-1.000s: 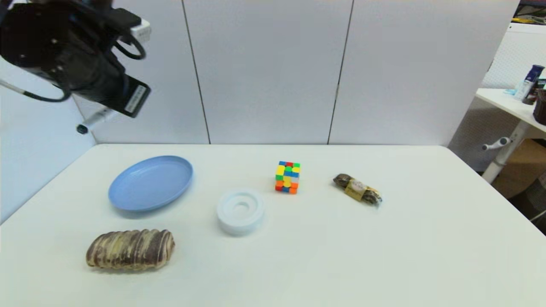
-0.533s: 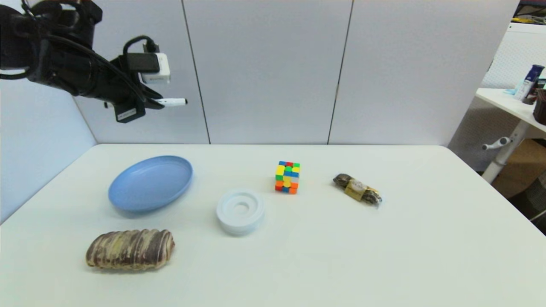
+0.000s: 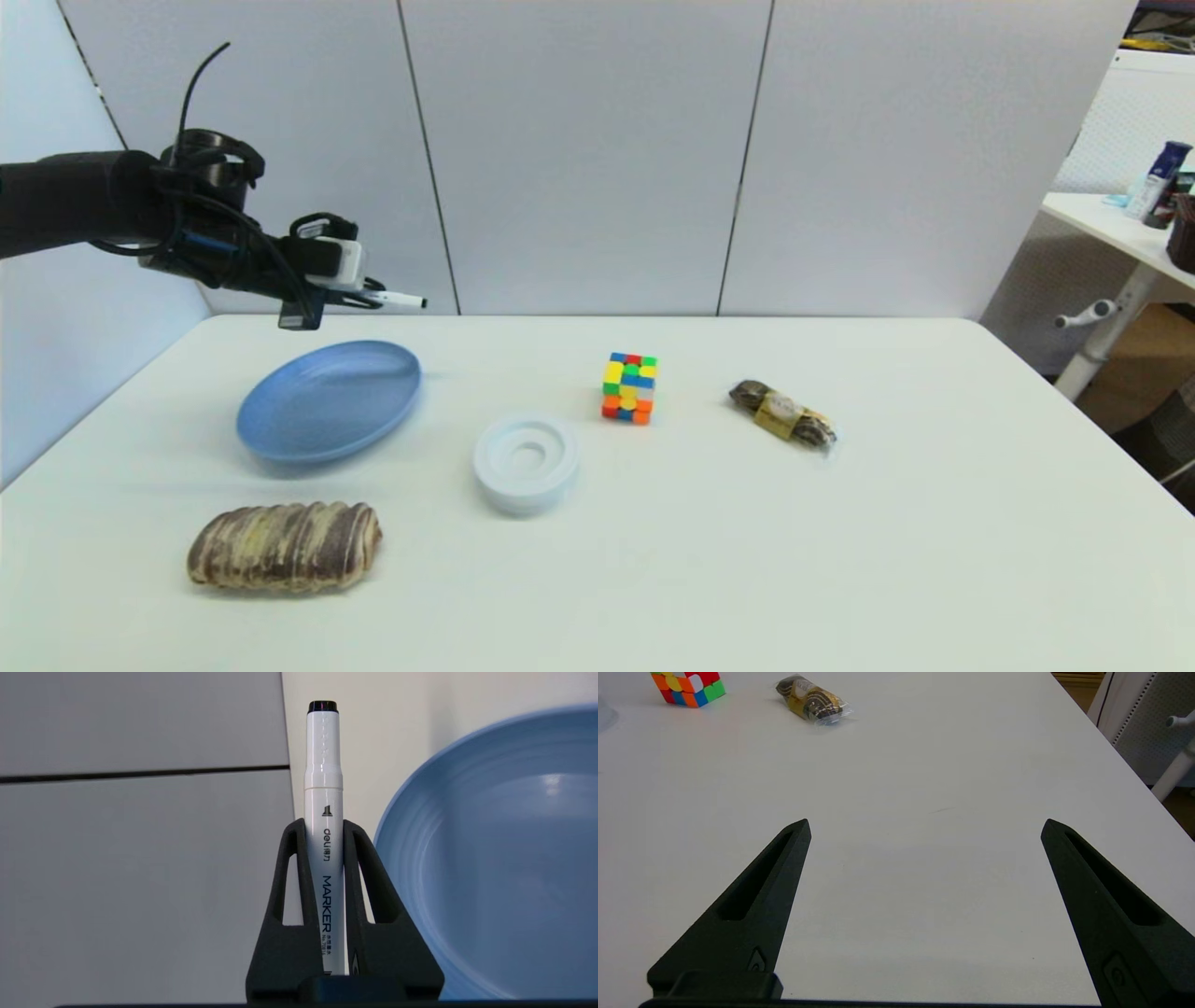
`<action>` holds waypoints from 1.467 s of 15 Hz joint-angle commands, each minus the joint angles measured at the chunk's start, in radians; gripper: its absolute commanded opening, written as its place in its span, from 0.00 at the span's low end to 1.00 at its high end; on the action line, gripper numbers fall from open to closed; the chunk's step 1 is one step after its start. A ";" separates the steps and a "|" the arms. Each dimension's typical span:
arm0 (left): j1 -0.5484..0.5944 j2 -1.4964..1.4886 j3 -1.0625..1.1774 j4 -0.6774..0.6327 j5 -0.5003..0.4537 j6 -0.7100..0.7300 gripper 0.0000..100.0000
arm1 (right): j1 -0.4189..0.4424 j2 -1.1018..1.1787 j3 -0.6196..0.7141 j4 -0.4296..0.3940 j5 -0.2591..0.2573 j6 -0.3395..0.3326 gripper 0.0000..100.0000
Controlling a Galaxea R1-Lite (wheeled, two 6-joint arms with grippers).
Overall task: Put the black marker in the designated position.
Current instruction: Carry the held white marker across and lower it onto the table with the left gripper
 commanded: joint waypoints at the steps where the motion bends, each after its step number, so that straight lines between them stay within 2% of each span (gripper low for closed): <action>1: 0.005 0.102 0.002 -0.146 0.011 -0.011 0.00 | 0.000 0.001 0.000 0.001 0.000 -0.001 1.00; 5: 0.003 0.127 0.002 -0.267 0.124 -0.143 0.00 | 0.001 0.001 0.000 0.001 0.001 -0.001 1.00; 8: 0.003 0.153 0.002 -0.275 0.155 -0.186 0.00 | 0.001 0.001 0.000 0.001 0.001 -0.001 1.00; 20: 0.001 0.202 0.002 -0.273 0.150 -0.201 0.00 | 0.001 0.001 0.000 0.001 0.001 -0.001 1.00; 21: 0.001 0.202 0.002 -0.273 0.150 -0.201 1.00 | 0.000 0.001 0.000 0.001 0.000 -0.001 1.00; 22: 0.001 0.201 0.002 -0.272 0.149 -0.201 1.00 | 0.001 0.001 0.000 0.001 0.001 -0.001 1.00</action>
